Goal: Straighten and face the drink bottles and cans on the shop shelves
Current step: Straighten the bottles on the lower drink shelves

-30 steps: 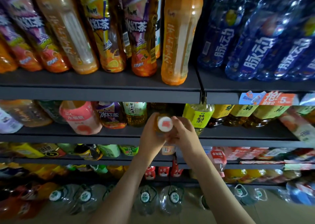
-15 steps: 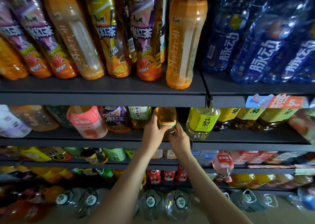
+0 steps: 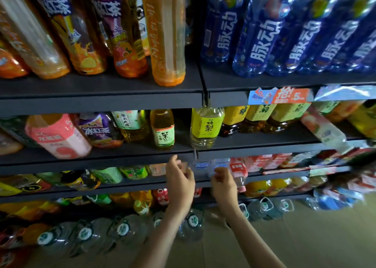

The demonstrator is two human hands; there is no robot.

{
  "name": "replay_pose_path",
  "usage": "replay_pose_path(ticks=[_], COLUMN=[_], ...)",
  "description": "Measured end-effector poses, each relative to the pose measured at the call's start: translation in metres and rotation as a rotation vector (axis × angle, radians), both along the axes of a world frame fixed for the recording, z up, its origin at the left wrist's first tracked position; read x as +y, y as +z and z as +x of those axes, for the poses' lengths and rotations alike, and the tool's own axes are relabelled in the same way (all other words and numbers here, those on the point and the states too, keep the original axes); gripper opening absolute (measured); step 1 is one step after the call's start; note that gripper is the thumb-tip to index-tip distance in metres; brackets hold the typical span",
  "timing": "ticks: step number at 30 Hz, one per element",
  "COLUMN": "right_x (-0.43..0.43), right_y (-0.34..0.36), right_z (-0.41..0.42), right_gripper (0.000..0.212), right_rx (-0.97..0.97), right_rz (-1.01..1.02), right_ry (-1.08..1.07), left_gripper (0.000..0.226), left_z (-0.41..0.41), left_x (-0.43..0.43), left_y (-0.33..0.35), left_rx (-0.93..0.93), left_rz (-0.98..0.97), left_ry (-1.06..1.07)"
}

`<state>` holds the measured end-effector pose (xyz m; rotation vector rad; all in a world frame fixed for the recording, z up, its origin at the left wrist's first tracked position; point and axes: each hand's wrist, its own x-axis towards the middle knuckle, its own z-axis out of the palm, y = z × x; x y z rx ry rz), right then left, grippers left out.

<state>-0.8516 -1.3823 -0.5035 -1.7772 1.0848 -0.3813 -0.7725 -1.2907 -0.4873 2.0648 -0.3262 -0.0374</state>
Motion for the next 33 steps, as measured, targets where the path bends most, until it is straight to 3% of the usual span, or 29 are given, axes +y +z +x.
replay_pose_path(ticks=[5,8,11,16,22,26,30,33], right_x=[-0.064,-0.102,-0.133,-0.159,-0.172,-0.169,-0.166,-0.169], right_y=[-0.056,-0.113,-0.148,-0.181,-0.220,-0.210,-0.172,-0.143], right_z=[-0.065,-0.090,-0.101,-0.081,-0.068,-0.069,-0.072,-0.071], right_gripper=[0.022,0.025,0.011,0.023,0.050,0.021,0.021,0.026], right_rx=[0.164,0.221,0.198,0.124,0.069,0.045,-0.022,-0.061], right_rz=[0.199,0.298,0.382,0.498,0.639,0.551,0.360,0.259], right_ry=[-0.221,-0.207,-0.178,0.028,-0.042,-0.091,-0.117,-0.093], left_gripper=[0.046,0.043,0.043,0.047,0.048,0.060,0.087,0.093], left_z=[-0.032,-0.048,-0.070,-0.091,-0.107,-0.103,-0.101,-0.104], left_x=[-0.027,-0.046,-0.068,-0.102,-0.131,-0.145,-0.153,-0.165], left_y=[-0.037,-0.066,-0.094,-0.128,-0.170,-0.184,-0.195,-0.199], left_rx=[0.091,0.163,0.214,0.244,0.232,0.165,-0.017,-0.137], left_rz=[0.090,0.170,0.200,0.204,0.250,0.345,0.489,0.417], left_ry=[-0.178,-0.248,-0.265,-0.231,-0.200,-0.306,-0.489,-0.414])
